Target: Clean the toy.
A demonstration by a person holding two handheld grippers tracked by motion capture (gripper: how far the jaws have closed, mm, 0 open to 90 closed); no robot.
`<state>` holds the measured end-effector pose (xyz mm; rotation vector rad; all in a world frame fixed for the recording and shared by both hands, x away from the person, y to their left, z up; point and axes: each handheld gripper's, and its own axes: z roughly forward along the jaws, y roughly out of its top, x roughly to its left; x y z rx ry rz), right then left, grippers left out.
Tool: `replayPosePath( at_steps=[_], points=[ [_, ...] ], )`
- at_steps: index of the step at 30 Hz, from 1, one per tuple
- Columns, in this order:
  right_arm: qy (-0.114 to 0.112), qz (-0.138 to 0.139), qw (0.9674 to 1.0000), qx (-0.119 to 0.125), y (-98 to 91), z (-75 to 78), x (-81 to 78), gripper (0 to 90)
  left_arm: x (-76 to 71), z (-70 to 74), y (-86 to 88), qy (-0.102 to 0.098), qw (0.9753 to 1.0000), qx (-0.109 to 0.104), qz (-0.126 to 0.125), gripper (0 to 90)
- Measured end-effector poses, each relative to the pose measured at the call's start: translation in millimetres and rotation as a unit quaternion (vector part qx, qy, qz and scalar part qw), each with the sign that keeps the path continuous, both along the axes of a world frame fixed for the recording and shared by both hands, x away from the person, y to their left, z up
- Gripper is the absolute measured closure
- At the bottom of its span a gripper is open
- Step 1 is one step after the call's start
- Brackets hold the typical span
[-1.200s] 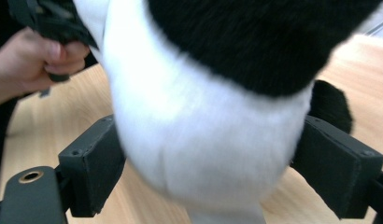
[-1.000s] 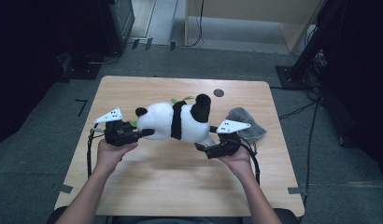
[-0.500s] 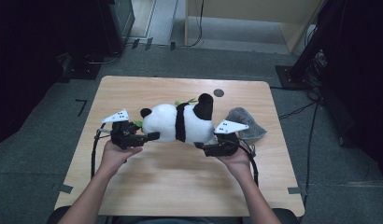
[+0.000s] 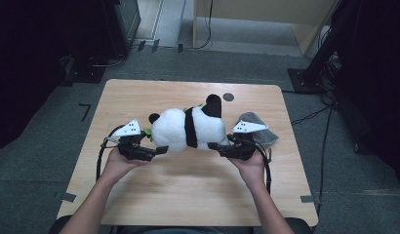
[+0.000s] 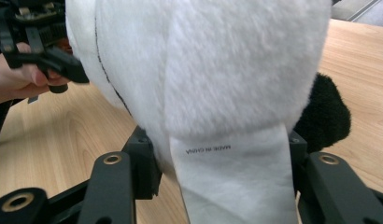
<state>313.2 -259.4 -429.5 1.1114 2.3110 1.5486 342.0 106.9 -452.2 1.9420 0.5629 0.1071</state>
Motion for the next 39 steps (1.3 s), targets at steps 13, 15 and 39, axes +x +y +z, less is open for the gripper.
replayPosePath(
  at_steps=[13,15,39],
  points=[
    [0.018,0.006,0.9988,0.045,-1.6,0.2,1.5,41.1,-3.5,6.8,-4.1,0.007,0.9986,-0.019,0.050,50.3],
    [0.015,0.007,0.9991,0.039,-1.2,-0.6,1.7,36.6,-2.7,6.8,-3.3,0.017,0.9985,-0.022,0.048,53.4],
    [-0.015,0.012,0.9971,-0.073,10.8,-2.9,-3.4,49.1,6.3,1.7,3.6,0.049,0.9977,-0.031,0.036,33.6]
  ],
)
